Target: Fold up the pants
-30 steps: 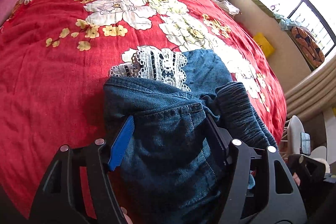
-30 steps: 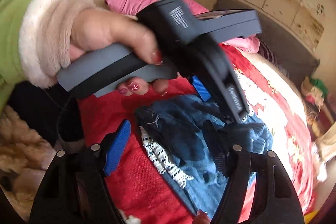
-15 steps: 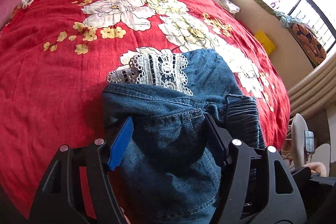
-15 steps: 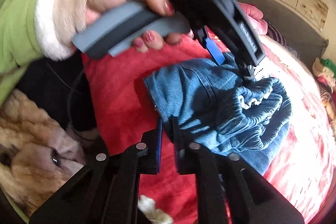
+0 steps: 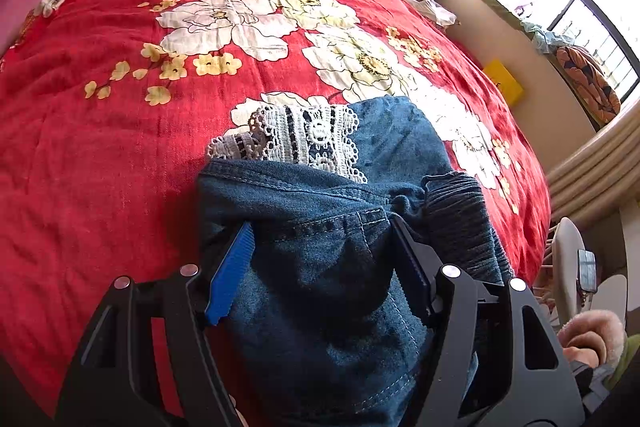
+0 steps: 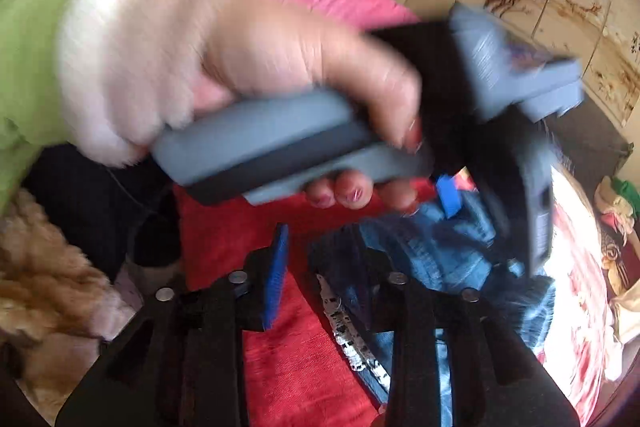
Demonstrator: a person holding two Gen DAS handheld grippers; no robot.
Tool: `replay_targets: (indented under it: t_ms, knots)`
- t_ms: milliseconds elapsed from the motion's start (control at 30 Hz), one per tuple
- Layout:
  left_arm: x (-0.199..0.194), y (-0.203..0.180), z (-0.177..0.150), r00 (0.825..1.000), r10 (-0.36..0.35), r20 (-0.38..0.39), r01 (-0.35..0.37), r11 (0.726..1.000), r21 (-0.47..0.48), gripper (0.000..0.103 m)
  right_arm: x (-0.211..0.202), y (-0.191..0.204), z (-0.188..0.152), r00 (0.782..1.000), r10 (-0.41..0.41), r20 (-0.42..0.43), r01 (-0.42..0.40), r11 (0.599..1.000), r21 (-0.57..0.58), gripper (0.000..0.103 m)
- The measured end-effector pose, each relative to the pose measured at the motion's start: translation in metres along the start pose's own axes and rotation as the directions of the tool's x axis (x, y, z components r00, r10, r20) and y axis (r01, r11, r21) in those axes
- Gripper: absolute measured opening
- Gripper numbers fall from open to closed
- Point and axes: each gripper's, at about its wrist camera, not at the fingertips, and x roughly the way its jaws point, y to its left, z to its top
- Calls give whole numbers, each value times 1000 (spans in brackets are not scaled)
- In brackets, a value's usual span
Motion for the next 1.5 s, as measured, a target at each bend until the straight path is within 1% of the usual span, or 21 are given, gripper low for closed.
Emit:
replay_targets:
  t_ms: [67,133,300,400,433,467,533,600,633,700,767,833,933,1067,1100,1200,1267,1333,1367,1467,1500]
  knots:
    - [0,0,0,1000,0,2,0,1000,1,59,2,-2,-7,998,57,14,-58,998,41,2]
    - [0,0,0,1000,0,2,0,1000,1,59,4,-7,-16,999,54,8,-55,995,86,2]
    - [1,0,0,1000,-3,9,3,1000,1,60,1,-12,-29,995,99,31,-104,964,247,2]
    - [0,0,0,1000,-2,14,2,1000,2,60,-2,-16,-29,994,109,17,-109,950,293,2]
    - [0,-1,-1,1000,-1,16,1,1000,4,60,-12,-21,-31,993,120,18,-119,942,313,2]
    - [0,-1,-1,1000,1,19,-1,1000,5,60,-27,-23,-28,991,127,43,-134,931,339,2]
    - [0,-1,-1,1000,0,25,0,1000,4,60,-54,-33,-24,985,110,133,-152,916,371,2]
    - [0,-1,0,1000,0,27,0,1000,2,60,-75,-41,-20,981,64,185,-133,910,392,3]
    - [0,-1,0,1000,1,29,-1,1000,2,60,-81,-46,-19,981,40,190,-115,908,403,3]
    - [0,-2,-1,999,4,33,-4,1000,2,60,-83,-56,-20,986,10,167,-81,900,428,3]
    - [-1,-3,-1,999,9,39,-9,1000,3,60,-79,-68,-23,994,-15,110,-38,886,462,3]
    - [-2,-3,-2,999,11,46,-11,1000,2,60,-66,-74,-28,999,-16,36,-5,864,503,3]
    - [-2,-3,-3,999,14,51,-14,1000,5,60,-49,-78,-40,998,10,-58,24,832,555,3]
    - [-3,-5,-3,998,23,58,-24,1000,20,60,-35,-86,-54,998,69,-15,-41,740,671,2]
    - [-3,-5,-3,998,25,59,-26,999,21,60,-33,-86,-57,997,75,-6,-51,728,684,2]
    - [-5,-6,-4,997,28,67,-29,999,22,61,-39,-88,-60,997,81,9,-65,712,699,2]
    - [-7,-7,-5,997,29,76,-31,999,18,61,-53,-87,-67,997,74,34,-76,711,699,3]
    - [-10,-8,-5,996,27,88,-28,1000,13,61,-65,-85,-65,997,58,57,-81,719,691,4]
    - [-12,-9,-5,995,26,95,-27,1000,10,61,-72,-85,-64,997,49,65,-81,721,688,8]
    - [-19,-12,-5,993,24,115,-25,1000,10,61,-90,-83,-64,996,22,85,-75,722,688,31]
    - [-22,-13,-4,992,27,123,-29,999,13,61,-96,-83,-63,995,14,95,-76,722,688,32]
